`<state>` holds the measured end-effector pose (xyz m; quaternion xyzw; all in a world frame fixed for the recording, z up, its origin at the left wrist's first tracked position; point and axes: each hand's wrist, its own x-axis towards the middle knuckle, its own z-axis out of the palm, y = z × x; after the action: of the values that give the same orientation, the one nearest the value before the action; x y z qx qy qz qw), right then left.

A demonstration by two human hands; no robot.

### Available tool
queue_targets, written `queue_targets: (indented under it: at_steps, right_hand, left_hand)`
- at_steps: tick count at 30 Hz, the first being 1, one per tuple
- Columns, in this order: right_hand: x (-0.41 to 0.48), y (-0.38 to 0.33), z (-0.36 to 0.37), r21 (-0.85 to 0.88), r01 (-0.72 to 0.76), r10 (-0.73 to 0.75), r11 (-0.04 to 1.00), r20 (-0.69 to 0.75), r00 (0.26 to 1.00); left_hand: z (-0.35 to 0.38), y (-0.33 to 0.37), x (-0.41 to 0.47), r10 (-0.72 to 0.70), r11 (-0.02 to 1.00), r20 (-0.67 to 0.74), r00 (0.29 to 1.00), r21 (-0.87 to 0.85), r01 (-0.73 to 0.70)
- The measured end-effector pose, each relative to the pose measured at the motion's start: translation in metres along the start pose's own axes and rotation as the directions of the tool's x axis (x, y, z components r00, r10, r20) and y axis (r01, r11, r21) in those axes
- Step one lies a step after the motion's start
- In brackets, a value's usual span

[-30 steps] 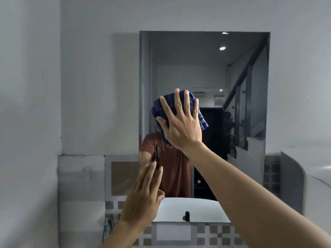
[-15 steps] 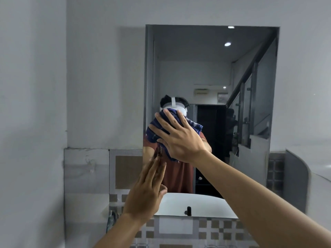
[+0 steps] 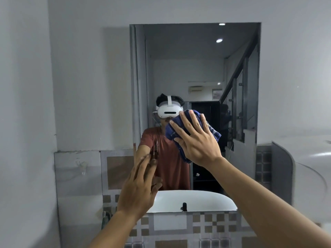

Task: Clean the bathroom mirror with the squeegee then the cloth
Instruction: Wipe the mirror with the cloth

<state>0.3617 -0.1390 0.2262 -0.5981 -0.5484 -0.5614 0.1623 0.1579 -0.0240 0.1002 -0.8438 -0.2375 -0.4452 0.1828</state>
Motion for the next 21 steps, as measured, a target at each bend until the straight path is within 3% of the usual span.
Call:
queue_targets:
  at_steps: [7, 16, 21]
  right_hand:
    - [-0.009, 0.029, 0.001, 0.087, -0.266, 0.272, 0.960, -0.074, 0.959]
    - [-0.024, 0.065, -0.001, 0.120, -0.422, 0.434, 0.898, -0.095, 0.896]
    - [-0.034, 0.079, 0.001, 0.120, -0.491, 0.503, 0.863, -0.102, 0.859]
  left_hand:
    - [-0.006, 0.002, 0.007, 0.021, 0.999, -0.020, 1.000, 0.047, -0.020]
    - [-0.026, 0.019, 0.037, 0.051, 0.999, -0.117, 0.992, 0.000, -0.051]
    - [-0.041, 0.024, 0.093, 0.132, 0.988, -0.103, 0.986, 0.093, -0.122]
